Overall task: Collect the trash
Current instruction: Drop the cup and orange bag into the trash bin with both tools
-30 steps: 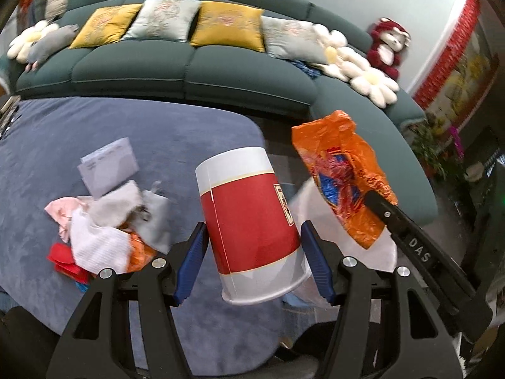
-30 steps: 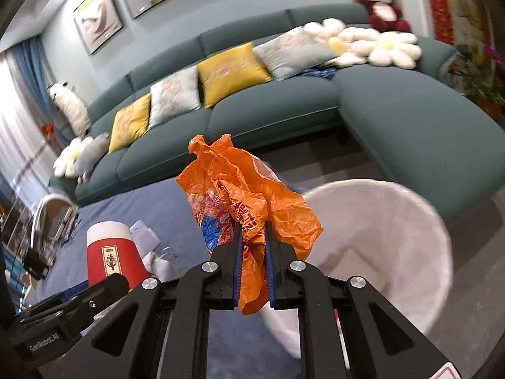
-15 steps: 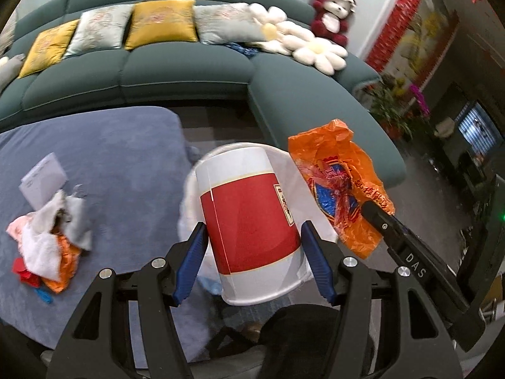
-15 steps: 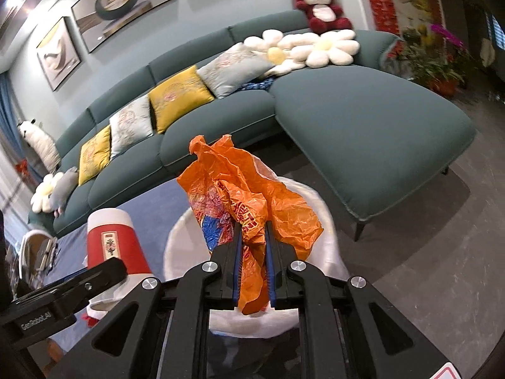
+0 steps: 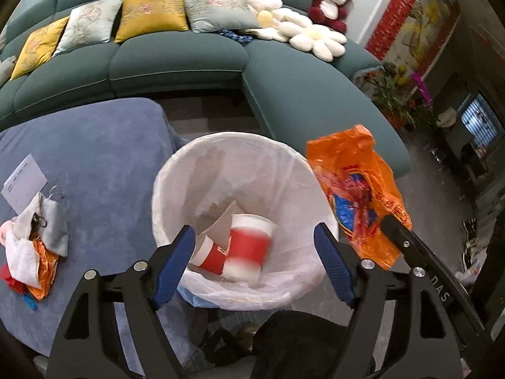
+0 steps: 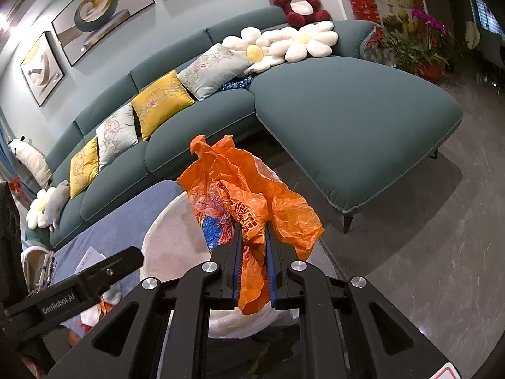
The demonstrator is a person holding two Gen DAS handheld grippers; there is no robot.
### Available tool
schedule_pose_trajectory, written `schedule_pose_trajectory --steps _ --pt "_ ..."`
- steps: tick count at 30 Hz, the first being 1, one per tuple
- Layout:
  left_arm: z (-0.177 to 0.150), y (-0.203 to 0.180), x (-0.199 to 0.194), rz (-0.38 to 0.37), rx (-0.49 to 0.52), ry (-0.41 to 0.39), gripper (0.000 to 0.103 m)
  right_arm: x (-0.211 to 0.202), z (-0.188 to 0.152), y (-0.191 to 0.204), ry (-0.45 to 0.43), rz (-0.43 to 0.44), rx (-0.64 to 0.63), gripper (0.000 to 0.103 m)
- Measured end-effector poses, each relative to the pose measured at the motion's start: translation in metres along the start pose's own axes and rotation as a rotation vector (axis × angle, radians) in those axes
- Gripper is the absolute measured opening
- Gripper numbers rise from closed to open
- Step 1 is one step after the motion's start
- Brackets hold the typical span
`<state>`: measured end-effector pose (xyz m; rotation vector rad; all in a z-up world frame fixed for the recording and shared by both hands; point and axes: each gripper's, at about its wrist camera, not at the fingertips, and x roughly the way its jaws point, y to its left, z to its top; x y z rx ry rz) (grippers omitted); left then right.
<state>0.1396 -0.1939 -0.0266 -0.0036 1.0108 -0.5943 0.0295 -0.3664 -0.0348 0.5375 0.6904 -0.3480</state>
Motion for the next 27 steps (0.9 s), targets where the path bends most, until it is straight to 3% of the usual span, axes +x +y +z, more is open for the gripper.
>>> schedule_pose_trajectory --steps 8,27 --pt "-0.004 0.026 -0.009 0.047 -0.068 -0.012 0.076 0.010 -0.002 0.010 0.015 0.021 -0.013 0.015" --pt "-0.015 0.051 -0.031 0.104 -0.089 -0.051 0.077 0.019 -0.003 0.044 0.016 0.048 -0.069 0.027"
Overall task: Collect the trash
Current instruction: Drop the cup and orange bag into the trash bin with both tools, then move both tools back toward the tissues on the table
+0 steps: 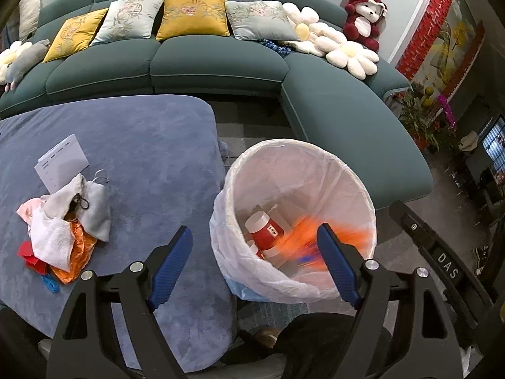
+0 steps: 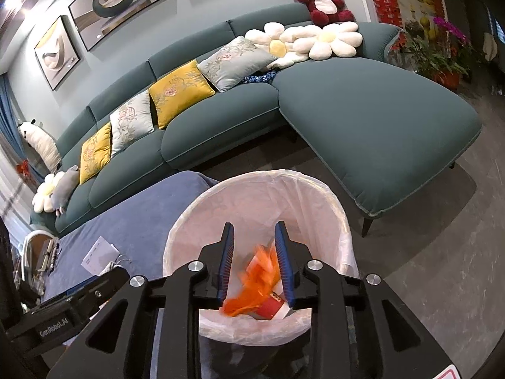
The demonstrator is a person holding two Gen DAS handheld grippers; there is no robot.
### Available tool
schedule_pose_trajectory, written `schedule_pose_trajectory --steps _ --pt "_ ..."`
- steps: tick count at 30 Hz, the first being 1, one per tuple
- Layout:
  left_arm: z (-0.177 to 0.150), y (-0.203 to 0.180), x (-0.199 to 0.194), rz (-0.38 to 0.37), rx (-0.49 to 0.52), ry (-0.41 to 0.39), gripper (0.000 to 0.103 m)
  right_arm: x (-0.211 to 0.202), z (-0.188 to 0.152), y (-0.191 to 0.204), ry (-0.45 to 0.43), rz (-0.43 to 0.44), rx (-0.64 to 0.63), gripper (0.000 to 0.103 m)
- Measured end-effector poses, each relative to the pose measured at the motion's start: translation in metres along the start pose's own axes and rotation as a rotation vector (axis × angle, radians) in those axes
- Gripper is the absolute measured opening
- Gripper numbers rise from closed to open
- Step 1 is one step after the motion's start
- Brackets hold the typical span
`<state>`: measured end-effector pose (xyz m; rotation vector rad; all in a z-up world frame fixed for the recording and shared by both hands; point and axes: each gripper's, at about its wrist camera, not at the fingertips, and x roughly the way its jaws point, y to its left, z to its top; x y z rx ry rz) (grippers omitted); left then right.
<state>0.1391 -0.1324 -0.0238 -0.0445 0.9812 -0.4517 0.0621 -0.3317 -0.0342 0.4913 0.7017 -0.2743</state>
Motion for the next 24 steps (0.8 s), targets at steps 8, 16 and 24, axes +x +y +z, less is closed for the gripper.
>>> schedule_pose_trajectory --steps 8,16,24 --pt "-0.008 0.021 -0.015 0.027 -0.024 -0.012 0.077 -0.012 -0.003 0.024 -0.001 0.024 -0.043 0.030" --pt "-0.017 0.060 -0.035 0.076 -0.078 -0.036 0.079 -0.019 -0.016 0.062 0.018 0.060 -0.111 0.031" --pt "-0.032 0.112 -0.054 0.138 -0.147 -0.051 0.080 -0.021 -0.036 0.111 0.054 0.112 -0.176 0.031"
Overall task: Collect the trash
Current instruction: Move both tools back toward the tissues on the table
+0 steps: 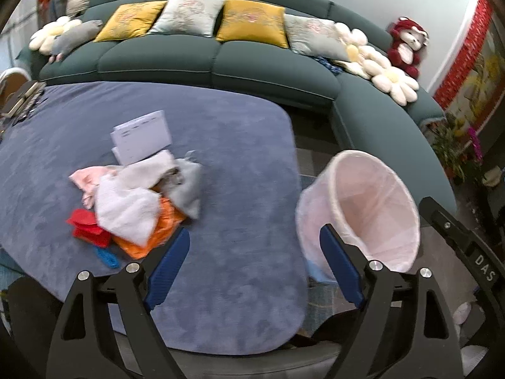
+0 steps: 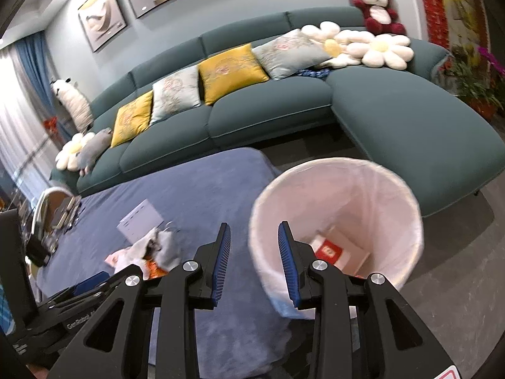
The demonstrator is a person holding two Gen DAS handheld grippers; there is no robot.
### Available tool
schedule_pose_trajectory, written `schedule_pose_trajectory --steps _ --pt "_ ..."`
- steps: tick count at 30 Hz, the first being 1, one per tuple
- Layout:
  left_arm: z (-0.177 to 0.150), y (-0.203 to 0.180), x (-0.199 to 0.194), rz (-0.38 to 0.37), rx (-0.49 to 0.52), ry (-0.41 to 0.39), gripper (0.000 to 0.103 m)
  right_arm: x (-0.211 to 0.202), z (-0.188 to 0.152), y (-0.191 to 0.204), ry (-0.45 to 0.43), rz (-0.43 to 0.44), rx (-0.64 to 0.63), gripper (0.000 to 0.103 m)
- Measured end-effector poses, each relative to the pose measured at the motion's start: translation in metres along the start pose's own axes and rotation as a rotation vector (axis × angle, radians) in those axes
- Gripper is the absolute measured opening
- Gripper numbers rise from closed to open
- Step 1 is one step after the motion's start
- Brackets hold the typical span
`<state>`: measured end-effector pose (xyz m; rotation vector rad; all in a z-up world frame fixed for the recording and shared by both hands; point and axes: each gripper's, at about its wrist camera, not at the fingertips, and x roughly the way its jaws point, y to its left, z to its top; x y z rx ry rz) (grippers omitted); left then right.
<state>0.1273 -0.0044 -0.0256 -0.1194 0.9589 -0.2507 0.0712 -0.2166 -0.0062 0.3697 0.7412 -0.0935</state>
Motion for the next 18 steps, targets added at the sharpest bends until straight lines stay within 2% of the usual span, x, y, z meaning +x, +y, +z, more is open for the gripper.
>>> schedule_pose_trajectory --steps 18 --pt "-0.018 0.110 -0.003 0.093 -0.080 0.021 0.081 0.035 -0.039 0.093 0.123 0.081 -0.119 0.031"
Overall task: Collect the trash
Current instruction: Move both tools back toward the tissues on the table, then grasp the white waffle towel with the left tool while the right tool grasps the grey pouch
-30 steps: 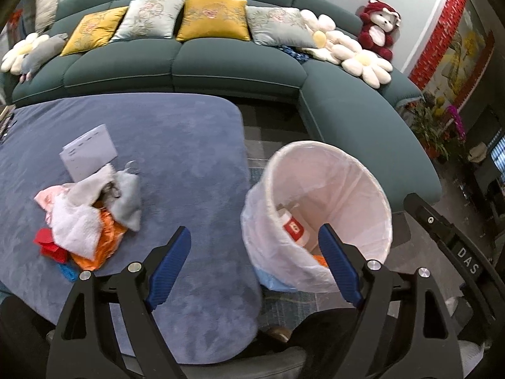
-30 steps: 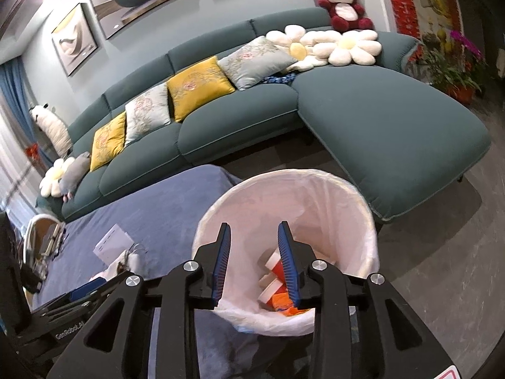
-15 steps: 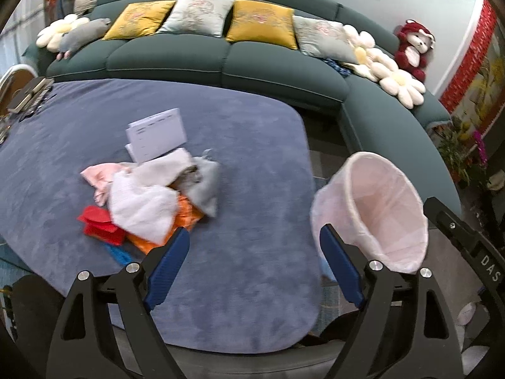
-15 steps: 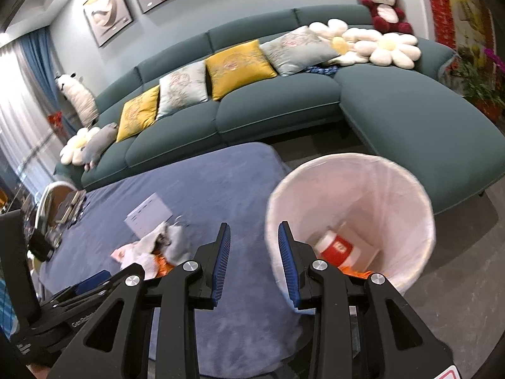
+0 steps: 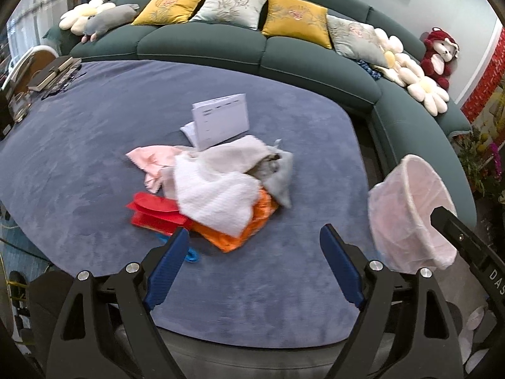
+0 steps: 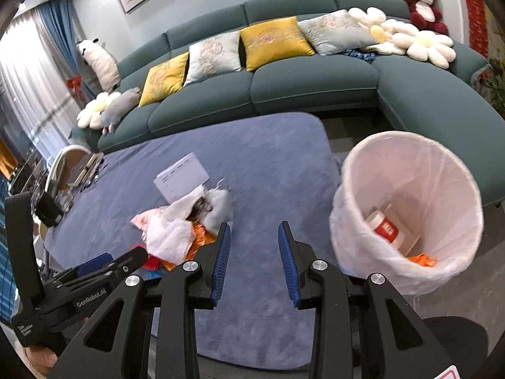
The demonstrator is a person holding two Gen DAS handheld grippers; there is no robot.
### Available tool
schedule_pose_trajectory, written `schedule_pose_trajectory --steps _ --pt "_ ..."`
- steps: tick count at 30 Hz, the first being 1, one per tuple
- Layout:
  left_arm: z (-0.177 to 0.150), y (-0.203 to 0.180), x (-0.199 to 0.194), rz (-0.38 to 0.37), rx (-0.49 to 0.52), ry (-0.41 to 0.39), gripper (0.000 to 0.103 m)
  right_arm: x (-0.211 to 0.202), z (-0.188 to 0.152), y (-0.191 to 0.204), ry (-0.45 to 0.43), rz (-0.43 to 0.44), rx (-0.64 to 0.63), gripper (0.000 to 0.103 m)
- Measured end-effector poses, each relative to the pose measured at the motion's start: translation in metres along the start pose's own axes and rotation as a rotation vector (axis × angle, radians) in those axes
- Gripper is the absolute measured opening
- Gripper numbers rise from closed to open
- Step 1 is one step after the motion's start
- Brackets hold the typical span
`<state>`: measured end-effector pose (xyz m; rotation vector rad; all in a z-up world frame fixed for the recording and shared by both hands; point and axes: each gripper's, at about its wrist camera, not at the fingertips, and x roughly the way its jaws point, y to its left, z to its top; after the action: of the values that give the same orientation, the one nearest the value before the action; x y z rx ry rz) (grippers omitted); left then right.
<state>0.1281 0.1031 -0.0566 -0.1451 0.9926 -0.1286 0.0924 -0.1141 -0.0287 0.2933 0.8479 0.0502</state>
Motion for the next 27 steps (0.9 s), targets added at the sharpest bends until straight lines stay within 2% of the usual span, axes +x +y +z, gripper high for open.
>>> schedule_pose_trajectory --steps 9,19,23,27 --pt "0.008 0.038 0.022 0.020 -0.006 0.026 0.081 0.041 -0.007 0.035 0.074 0.015 -0.049 0.031" --pt "0.021 0.053 0.065 0.002 0.042 0.088 0.079 0.102 0.000 0.054 0.151 0.021 -0.055 0.031" --pt "0.026 0.055 0.080 -0.014 0.050 0.108 0.075 0.130 0.004 0.059 0.183 0.019 -0.060 0.031" --pt "0.028 0.053 0.097 -0.037 0.061 0.146 0.064 0.158 0.008 0.062 0.215 0.019 -0.058 0.031"
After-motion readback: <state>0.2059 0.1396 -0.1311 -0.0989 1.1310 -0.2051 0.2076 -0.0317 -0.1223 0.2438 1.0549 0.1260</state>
